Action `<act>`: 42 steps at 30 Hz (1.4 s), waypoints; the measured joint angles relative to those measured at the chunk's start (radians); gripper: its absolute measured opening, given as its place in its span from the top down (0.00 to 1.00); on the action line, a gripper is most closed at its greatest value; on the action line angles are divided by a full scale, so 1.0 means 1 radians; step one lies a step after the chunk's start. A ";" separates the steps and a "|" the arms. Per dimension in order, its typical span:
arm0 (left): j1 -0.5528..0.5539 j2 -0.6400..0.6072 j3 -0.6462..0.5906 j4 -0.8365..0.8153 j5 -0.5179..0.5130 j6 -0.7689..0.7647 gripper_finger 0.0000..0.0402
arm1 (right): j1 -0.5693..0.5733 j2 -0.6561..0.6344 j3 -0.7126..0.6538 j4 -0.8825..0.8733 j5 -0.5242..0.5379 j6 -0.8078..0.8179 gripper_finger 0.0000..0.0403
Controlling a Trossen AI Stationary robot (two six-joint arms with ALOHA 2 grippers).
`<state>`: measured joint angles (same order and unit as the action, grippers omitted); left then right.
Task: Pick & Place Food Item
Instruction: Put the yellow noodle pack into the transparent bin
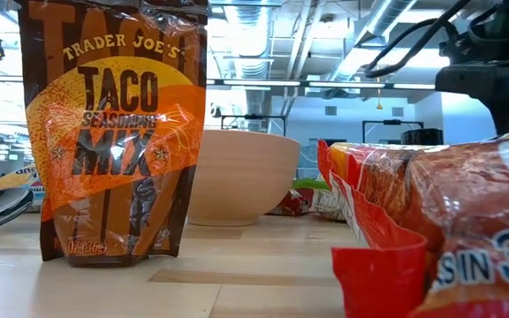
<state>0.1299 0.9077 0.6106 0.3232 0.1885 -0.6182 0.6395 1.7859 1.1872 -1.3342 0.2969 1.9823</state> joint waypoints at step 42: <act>0.000 0.000 0.000 -0.001 0.000 0.000 1.00 | -0.003 0.003 -0.050 0.075 0.085 0.000 0.74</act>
<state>0.1301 0.9079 0.6106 0.3225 0.1886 -0.6182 0.6365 1.7893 1.1370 -1.2591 0.3820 1.9823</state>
